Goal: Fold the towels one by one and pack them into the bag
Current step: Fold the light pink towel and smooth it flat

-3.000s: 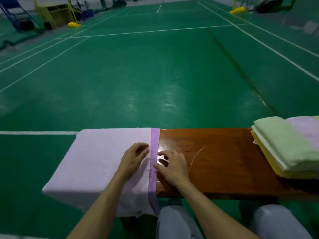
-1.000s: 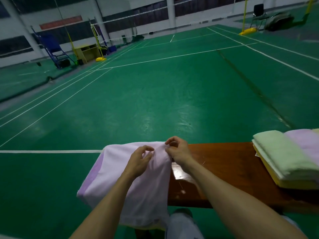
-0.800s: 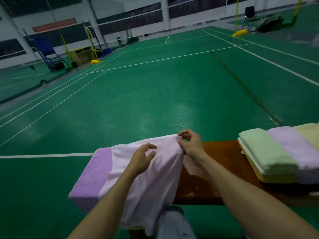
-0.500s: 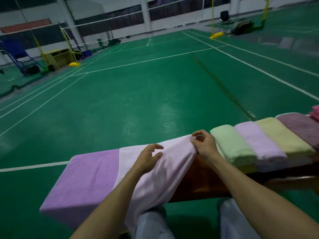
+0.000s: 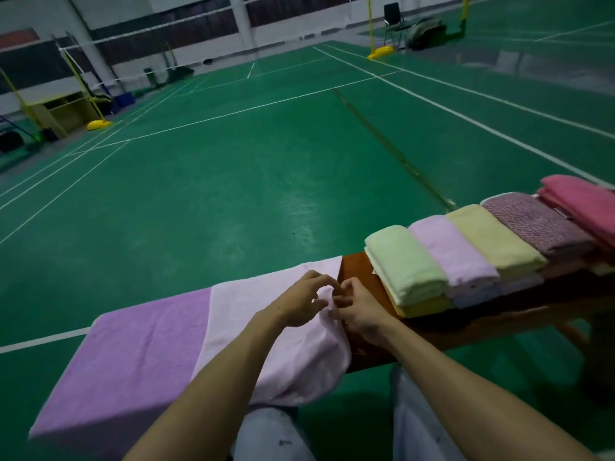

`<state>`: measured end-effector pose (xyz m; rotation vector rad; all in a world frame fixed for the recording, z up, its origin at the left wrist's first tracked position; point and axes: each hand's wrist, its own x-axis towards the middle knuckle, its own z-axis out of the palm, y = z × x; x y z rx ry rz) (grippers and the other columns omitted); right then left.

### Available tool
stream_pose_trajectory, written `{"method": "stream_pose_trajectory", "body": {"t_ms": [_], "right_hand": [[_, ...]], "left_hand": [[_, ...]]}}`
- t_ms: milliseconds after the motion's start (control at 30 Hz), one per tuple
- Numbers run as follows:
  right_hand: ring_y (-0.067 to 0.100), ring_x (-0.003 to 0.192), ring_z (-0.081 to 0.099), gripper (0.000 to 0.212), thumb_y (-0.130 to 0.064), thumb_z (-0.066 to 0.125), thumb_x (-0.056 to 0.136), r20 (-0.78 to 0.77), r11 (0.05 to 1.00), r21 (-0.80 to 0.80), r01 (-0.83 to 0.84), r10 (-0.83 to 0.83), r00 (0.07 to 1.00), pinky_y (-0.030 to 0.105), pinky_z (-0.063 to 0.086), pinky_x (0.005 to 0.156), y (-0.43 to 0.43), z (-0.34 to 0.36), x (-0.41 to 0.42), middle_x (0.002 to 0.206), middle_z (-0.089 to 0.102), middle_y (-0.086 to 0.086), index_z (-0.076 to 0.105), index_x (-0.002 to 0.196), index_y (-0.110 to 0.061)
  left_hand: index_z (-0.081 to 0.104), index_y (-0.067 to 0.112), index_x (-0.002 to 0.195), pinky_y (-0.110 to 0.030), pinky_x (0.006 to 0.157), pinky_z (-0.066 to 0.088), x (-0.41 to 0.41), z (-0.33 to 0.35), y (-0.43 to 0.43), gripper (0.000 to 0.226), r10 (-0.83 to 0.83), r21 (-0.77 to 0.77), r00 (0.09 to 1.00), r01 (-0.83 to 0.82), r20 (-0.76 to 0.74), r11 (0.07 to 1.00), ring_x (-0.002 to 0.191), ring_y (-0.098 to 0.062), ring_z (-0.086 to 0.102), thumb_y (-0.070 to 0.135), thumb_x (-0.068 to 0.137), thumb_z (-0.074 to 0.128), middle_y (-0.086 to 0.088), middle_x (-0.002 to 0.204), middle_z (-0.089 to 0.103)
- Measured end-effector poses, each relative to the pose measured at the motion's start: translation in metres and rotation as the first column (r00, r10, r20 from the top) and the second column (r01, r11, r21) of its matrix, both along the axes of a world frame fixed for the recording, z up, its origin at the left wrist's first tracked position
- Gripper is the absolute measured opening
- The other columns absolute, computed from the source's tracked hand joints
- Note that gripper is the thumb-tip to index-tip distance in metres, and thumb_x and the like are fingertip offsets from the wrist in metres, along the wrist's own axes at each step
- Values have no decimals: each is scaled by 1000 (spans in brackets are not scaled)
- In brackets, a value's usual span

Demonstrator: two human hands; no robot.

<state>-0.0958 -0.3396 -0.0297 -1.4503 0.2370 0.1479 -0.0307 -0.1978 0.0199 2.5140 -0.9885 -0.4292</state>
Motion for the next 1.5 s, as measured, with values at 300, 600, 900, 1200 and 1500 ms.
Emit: {"method": "stream_pose_trajectory", "body": {"t_ms": [300, 600, 900, 1200, 1500], "right_hand": [[19, 83, 55, 39, 18, 62, 82, -3, 989, -100, -109, 109, 994, 26, 50, 63, 7, 1, -6, 85, 55, 14, 38, 99, -8], [10, 70, 51, 24, -22, 69, 91, -33, 892, -368, -261, 268, 963, 20, 45, 58, 6, 12, -5, 80, 57, 2, 49, 98, -13], [23, 77, 60, 33, -6, 77, 81, 85, 899, -337, -279, 324, 942, 43, 57, 74, 17, 29, 10, 89, 64, 17, 45, 89, -14], [13, 77, 60, 41, -14, 87, 70, 150, 875, -455, -164, 257, 955, 25, 58, 72, 51, 21, 20, 88, 63, 9, 51, 89, -12], [11, 78, 66, 37, -6, 84, 70, 213, 964, -228, -135, 185, 959, 23, 56, 68, 66, 22, 26, 81, 67, 3, 50, 81, -14]], "left_hand": [[56, 15, 118, -29, 74, 38, -10, 3, 6, 25, -163, 258, 983, 136, 85, 956, 87, -21, 49, 21, 94, 57, -6, 107, 50], [45, 15, 84, -29, 60, 31, -6, 15, 39, 19, -151, 264, 988, 149, -14, 953, 72, -18, 41, 24, 100, 48, -2, 83, 52], [52, 10, 71, -36, 60, 45, 0, 16, 100, 28, 42, 32, 998, -41, -40, 999, 60, -15, 51, 28, 86, 37, -6, 68, 54], [55, 7, 75, -26, 57, 36, 7, 5, 133, 24, 142, 67, 989, -139, -42, 988, 60, -14, 46, 13, 95, 42, -8, 70, 56], [49, 20, 68, -15, 51, 35, 12, -10, 159, 26, 212, 10, 973, -212, -90, 977, 51, -2, 46, 17, 93, 43, 0, 64, 56]]}}
